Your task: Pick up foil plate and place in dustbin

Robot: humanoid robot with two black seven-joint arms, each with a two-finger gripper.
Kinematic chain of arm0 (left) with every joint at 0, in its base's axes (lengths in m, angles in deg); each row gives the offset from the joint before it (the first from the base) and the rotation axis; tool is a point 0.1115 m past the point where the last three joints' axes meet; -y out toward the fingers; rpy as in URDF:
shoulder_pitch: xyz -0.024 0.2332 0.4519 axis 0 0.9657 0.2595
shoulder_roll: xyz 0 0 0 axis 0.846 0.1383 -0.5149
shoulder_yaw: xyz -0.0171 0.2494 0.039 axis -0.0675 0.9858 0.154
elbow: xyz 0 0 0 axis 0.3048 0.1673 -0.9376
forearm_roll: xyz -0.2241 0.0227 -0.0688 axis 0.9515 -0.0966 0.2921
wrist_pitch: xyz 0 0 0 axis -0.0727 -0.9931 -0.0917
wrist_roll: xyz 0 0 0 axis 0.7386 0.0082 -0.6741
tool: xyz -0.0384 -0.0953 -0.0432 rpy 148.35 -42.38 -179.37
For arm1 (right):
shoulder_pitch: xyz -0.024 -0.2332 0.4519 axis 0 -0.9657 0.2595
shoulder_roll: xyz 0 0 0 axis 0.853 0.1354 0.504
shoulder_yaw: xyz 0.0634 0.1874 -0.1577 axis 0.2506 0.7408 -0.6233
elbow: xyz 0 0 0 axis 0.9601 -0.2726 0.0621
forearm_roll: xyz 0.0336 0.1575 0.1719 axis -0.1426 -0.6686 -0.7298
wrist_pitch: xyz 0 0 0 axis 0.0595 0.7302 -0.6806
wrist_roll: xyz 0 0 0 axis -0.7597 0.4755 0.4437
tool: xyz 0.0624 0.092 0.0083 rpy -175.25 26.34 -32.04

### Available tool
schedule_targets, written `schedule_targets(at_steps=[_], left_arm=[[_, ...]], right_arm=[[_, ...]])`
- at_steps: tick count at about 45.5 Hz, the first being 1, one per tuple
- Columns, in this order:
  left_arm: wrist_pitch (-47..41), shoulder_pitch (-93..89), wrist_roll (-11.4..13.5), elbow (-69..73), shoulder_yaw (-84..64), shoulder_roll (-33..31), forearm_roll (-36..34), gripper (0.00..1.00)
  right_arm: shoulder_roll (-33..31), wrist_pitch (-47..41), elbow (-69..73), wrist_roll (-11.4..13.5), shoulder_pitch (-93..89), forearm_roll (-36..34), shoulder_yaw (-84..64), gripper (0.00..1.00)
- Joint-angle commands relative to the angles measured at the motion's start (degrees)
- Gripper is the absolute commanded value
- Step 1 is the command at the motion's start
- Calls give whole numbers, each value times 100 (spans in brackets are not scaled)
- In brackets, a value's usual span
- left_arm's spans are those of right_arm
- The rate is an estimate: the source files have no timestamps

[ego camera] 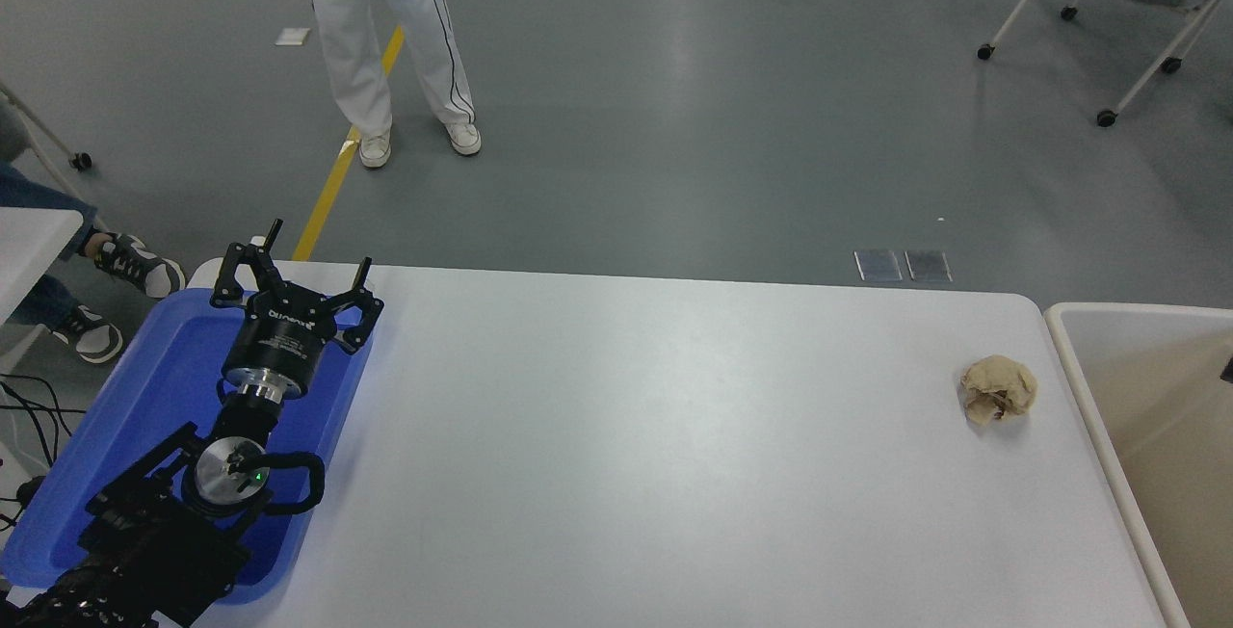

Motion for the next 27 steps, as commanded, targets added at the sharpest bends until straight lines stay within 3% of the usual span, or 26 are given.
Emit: schedule_targets(at_steps=[1,10,15,27], left_arm=[[0,4,0,0,0,0,1,100],[0,4,-8,0,0,0,1,100],[0,-5,0,0,0,0,1,100],[0,4,0,0,0,0,1,100]], right_arm=[[113,-1468,752,1,1619,1,-879,100],[912,-3016,769,1,2718,-8,-1591,100],[992,-3614,848,-8,3140,-8,-1627,100],[1484,-3650,1621,-8,4142,-26,-1636,100]])
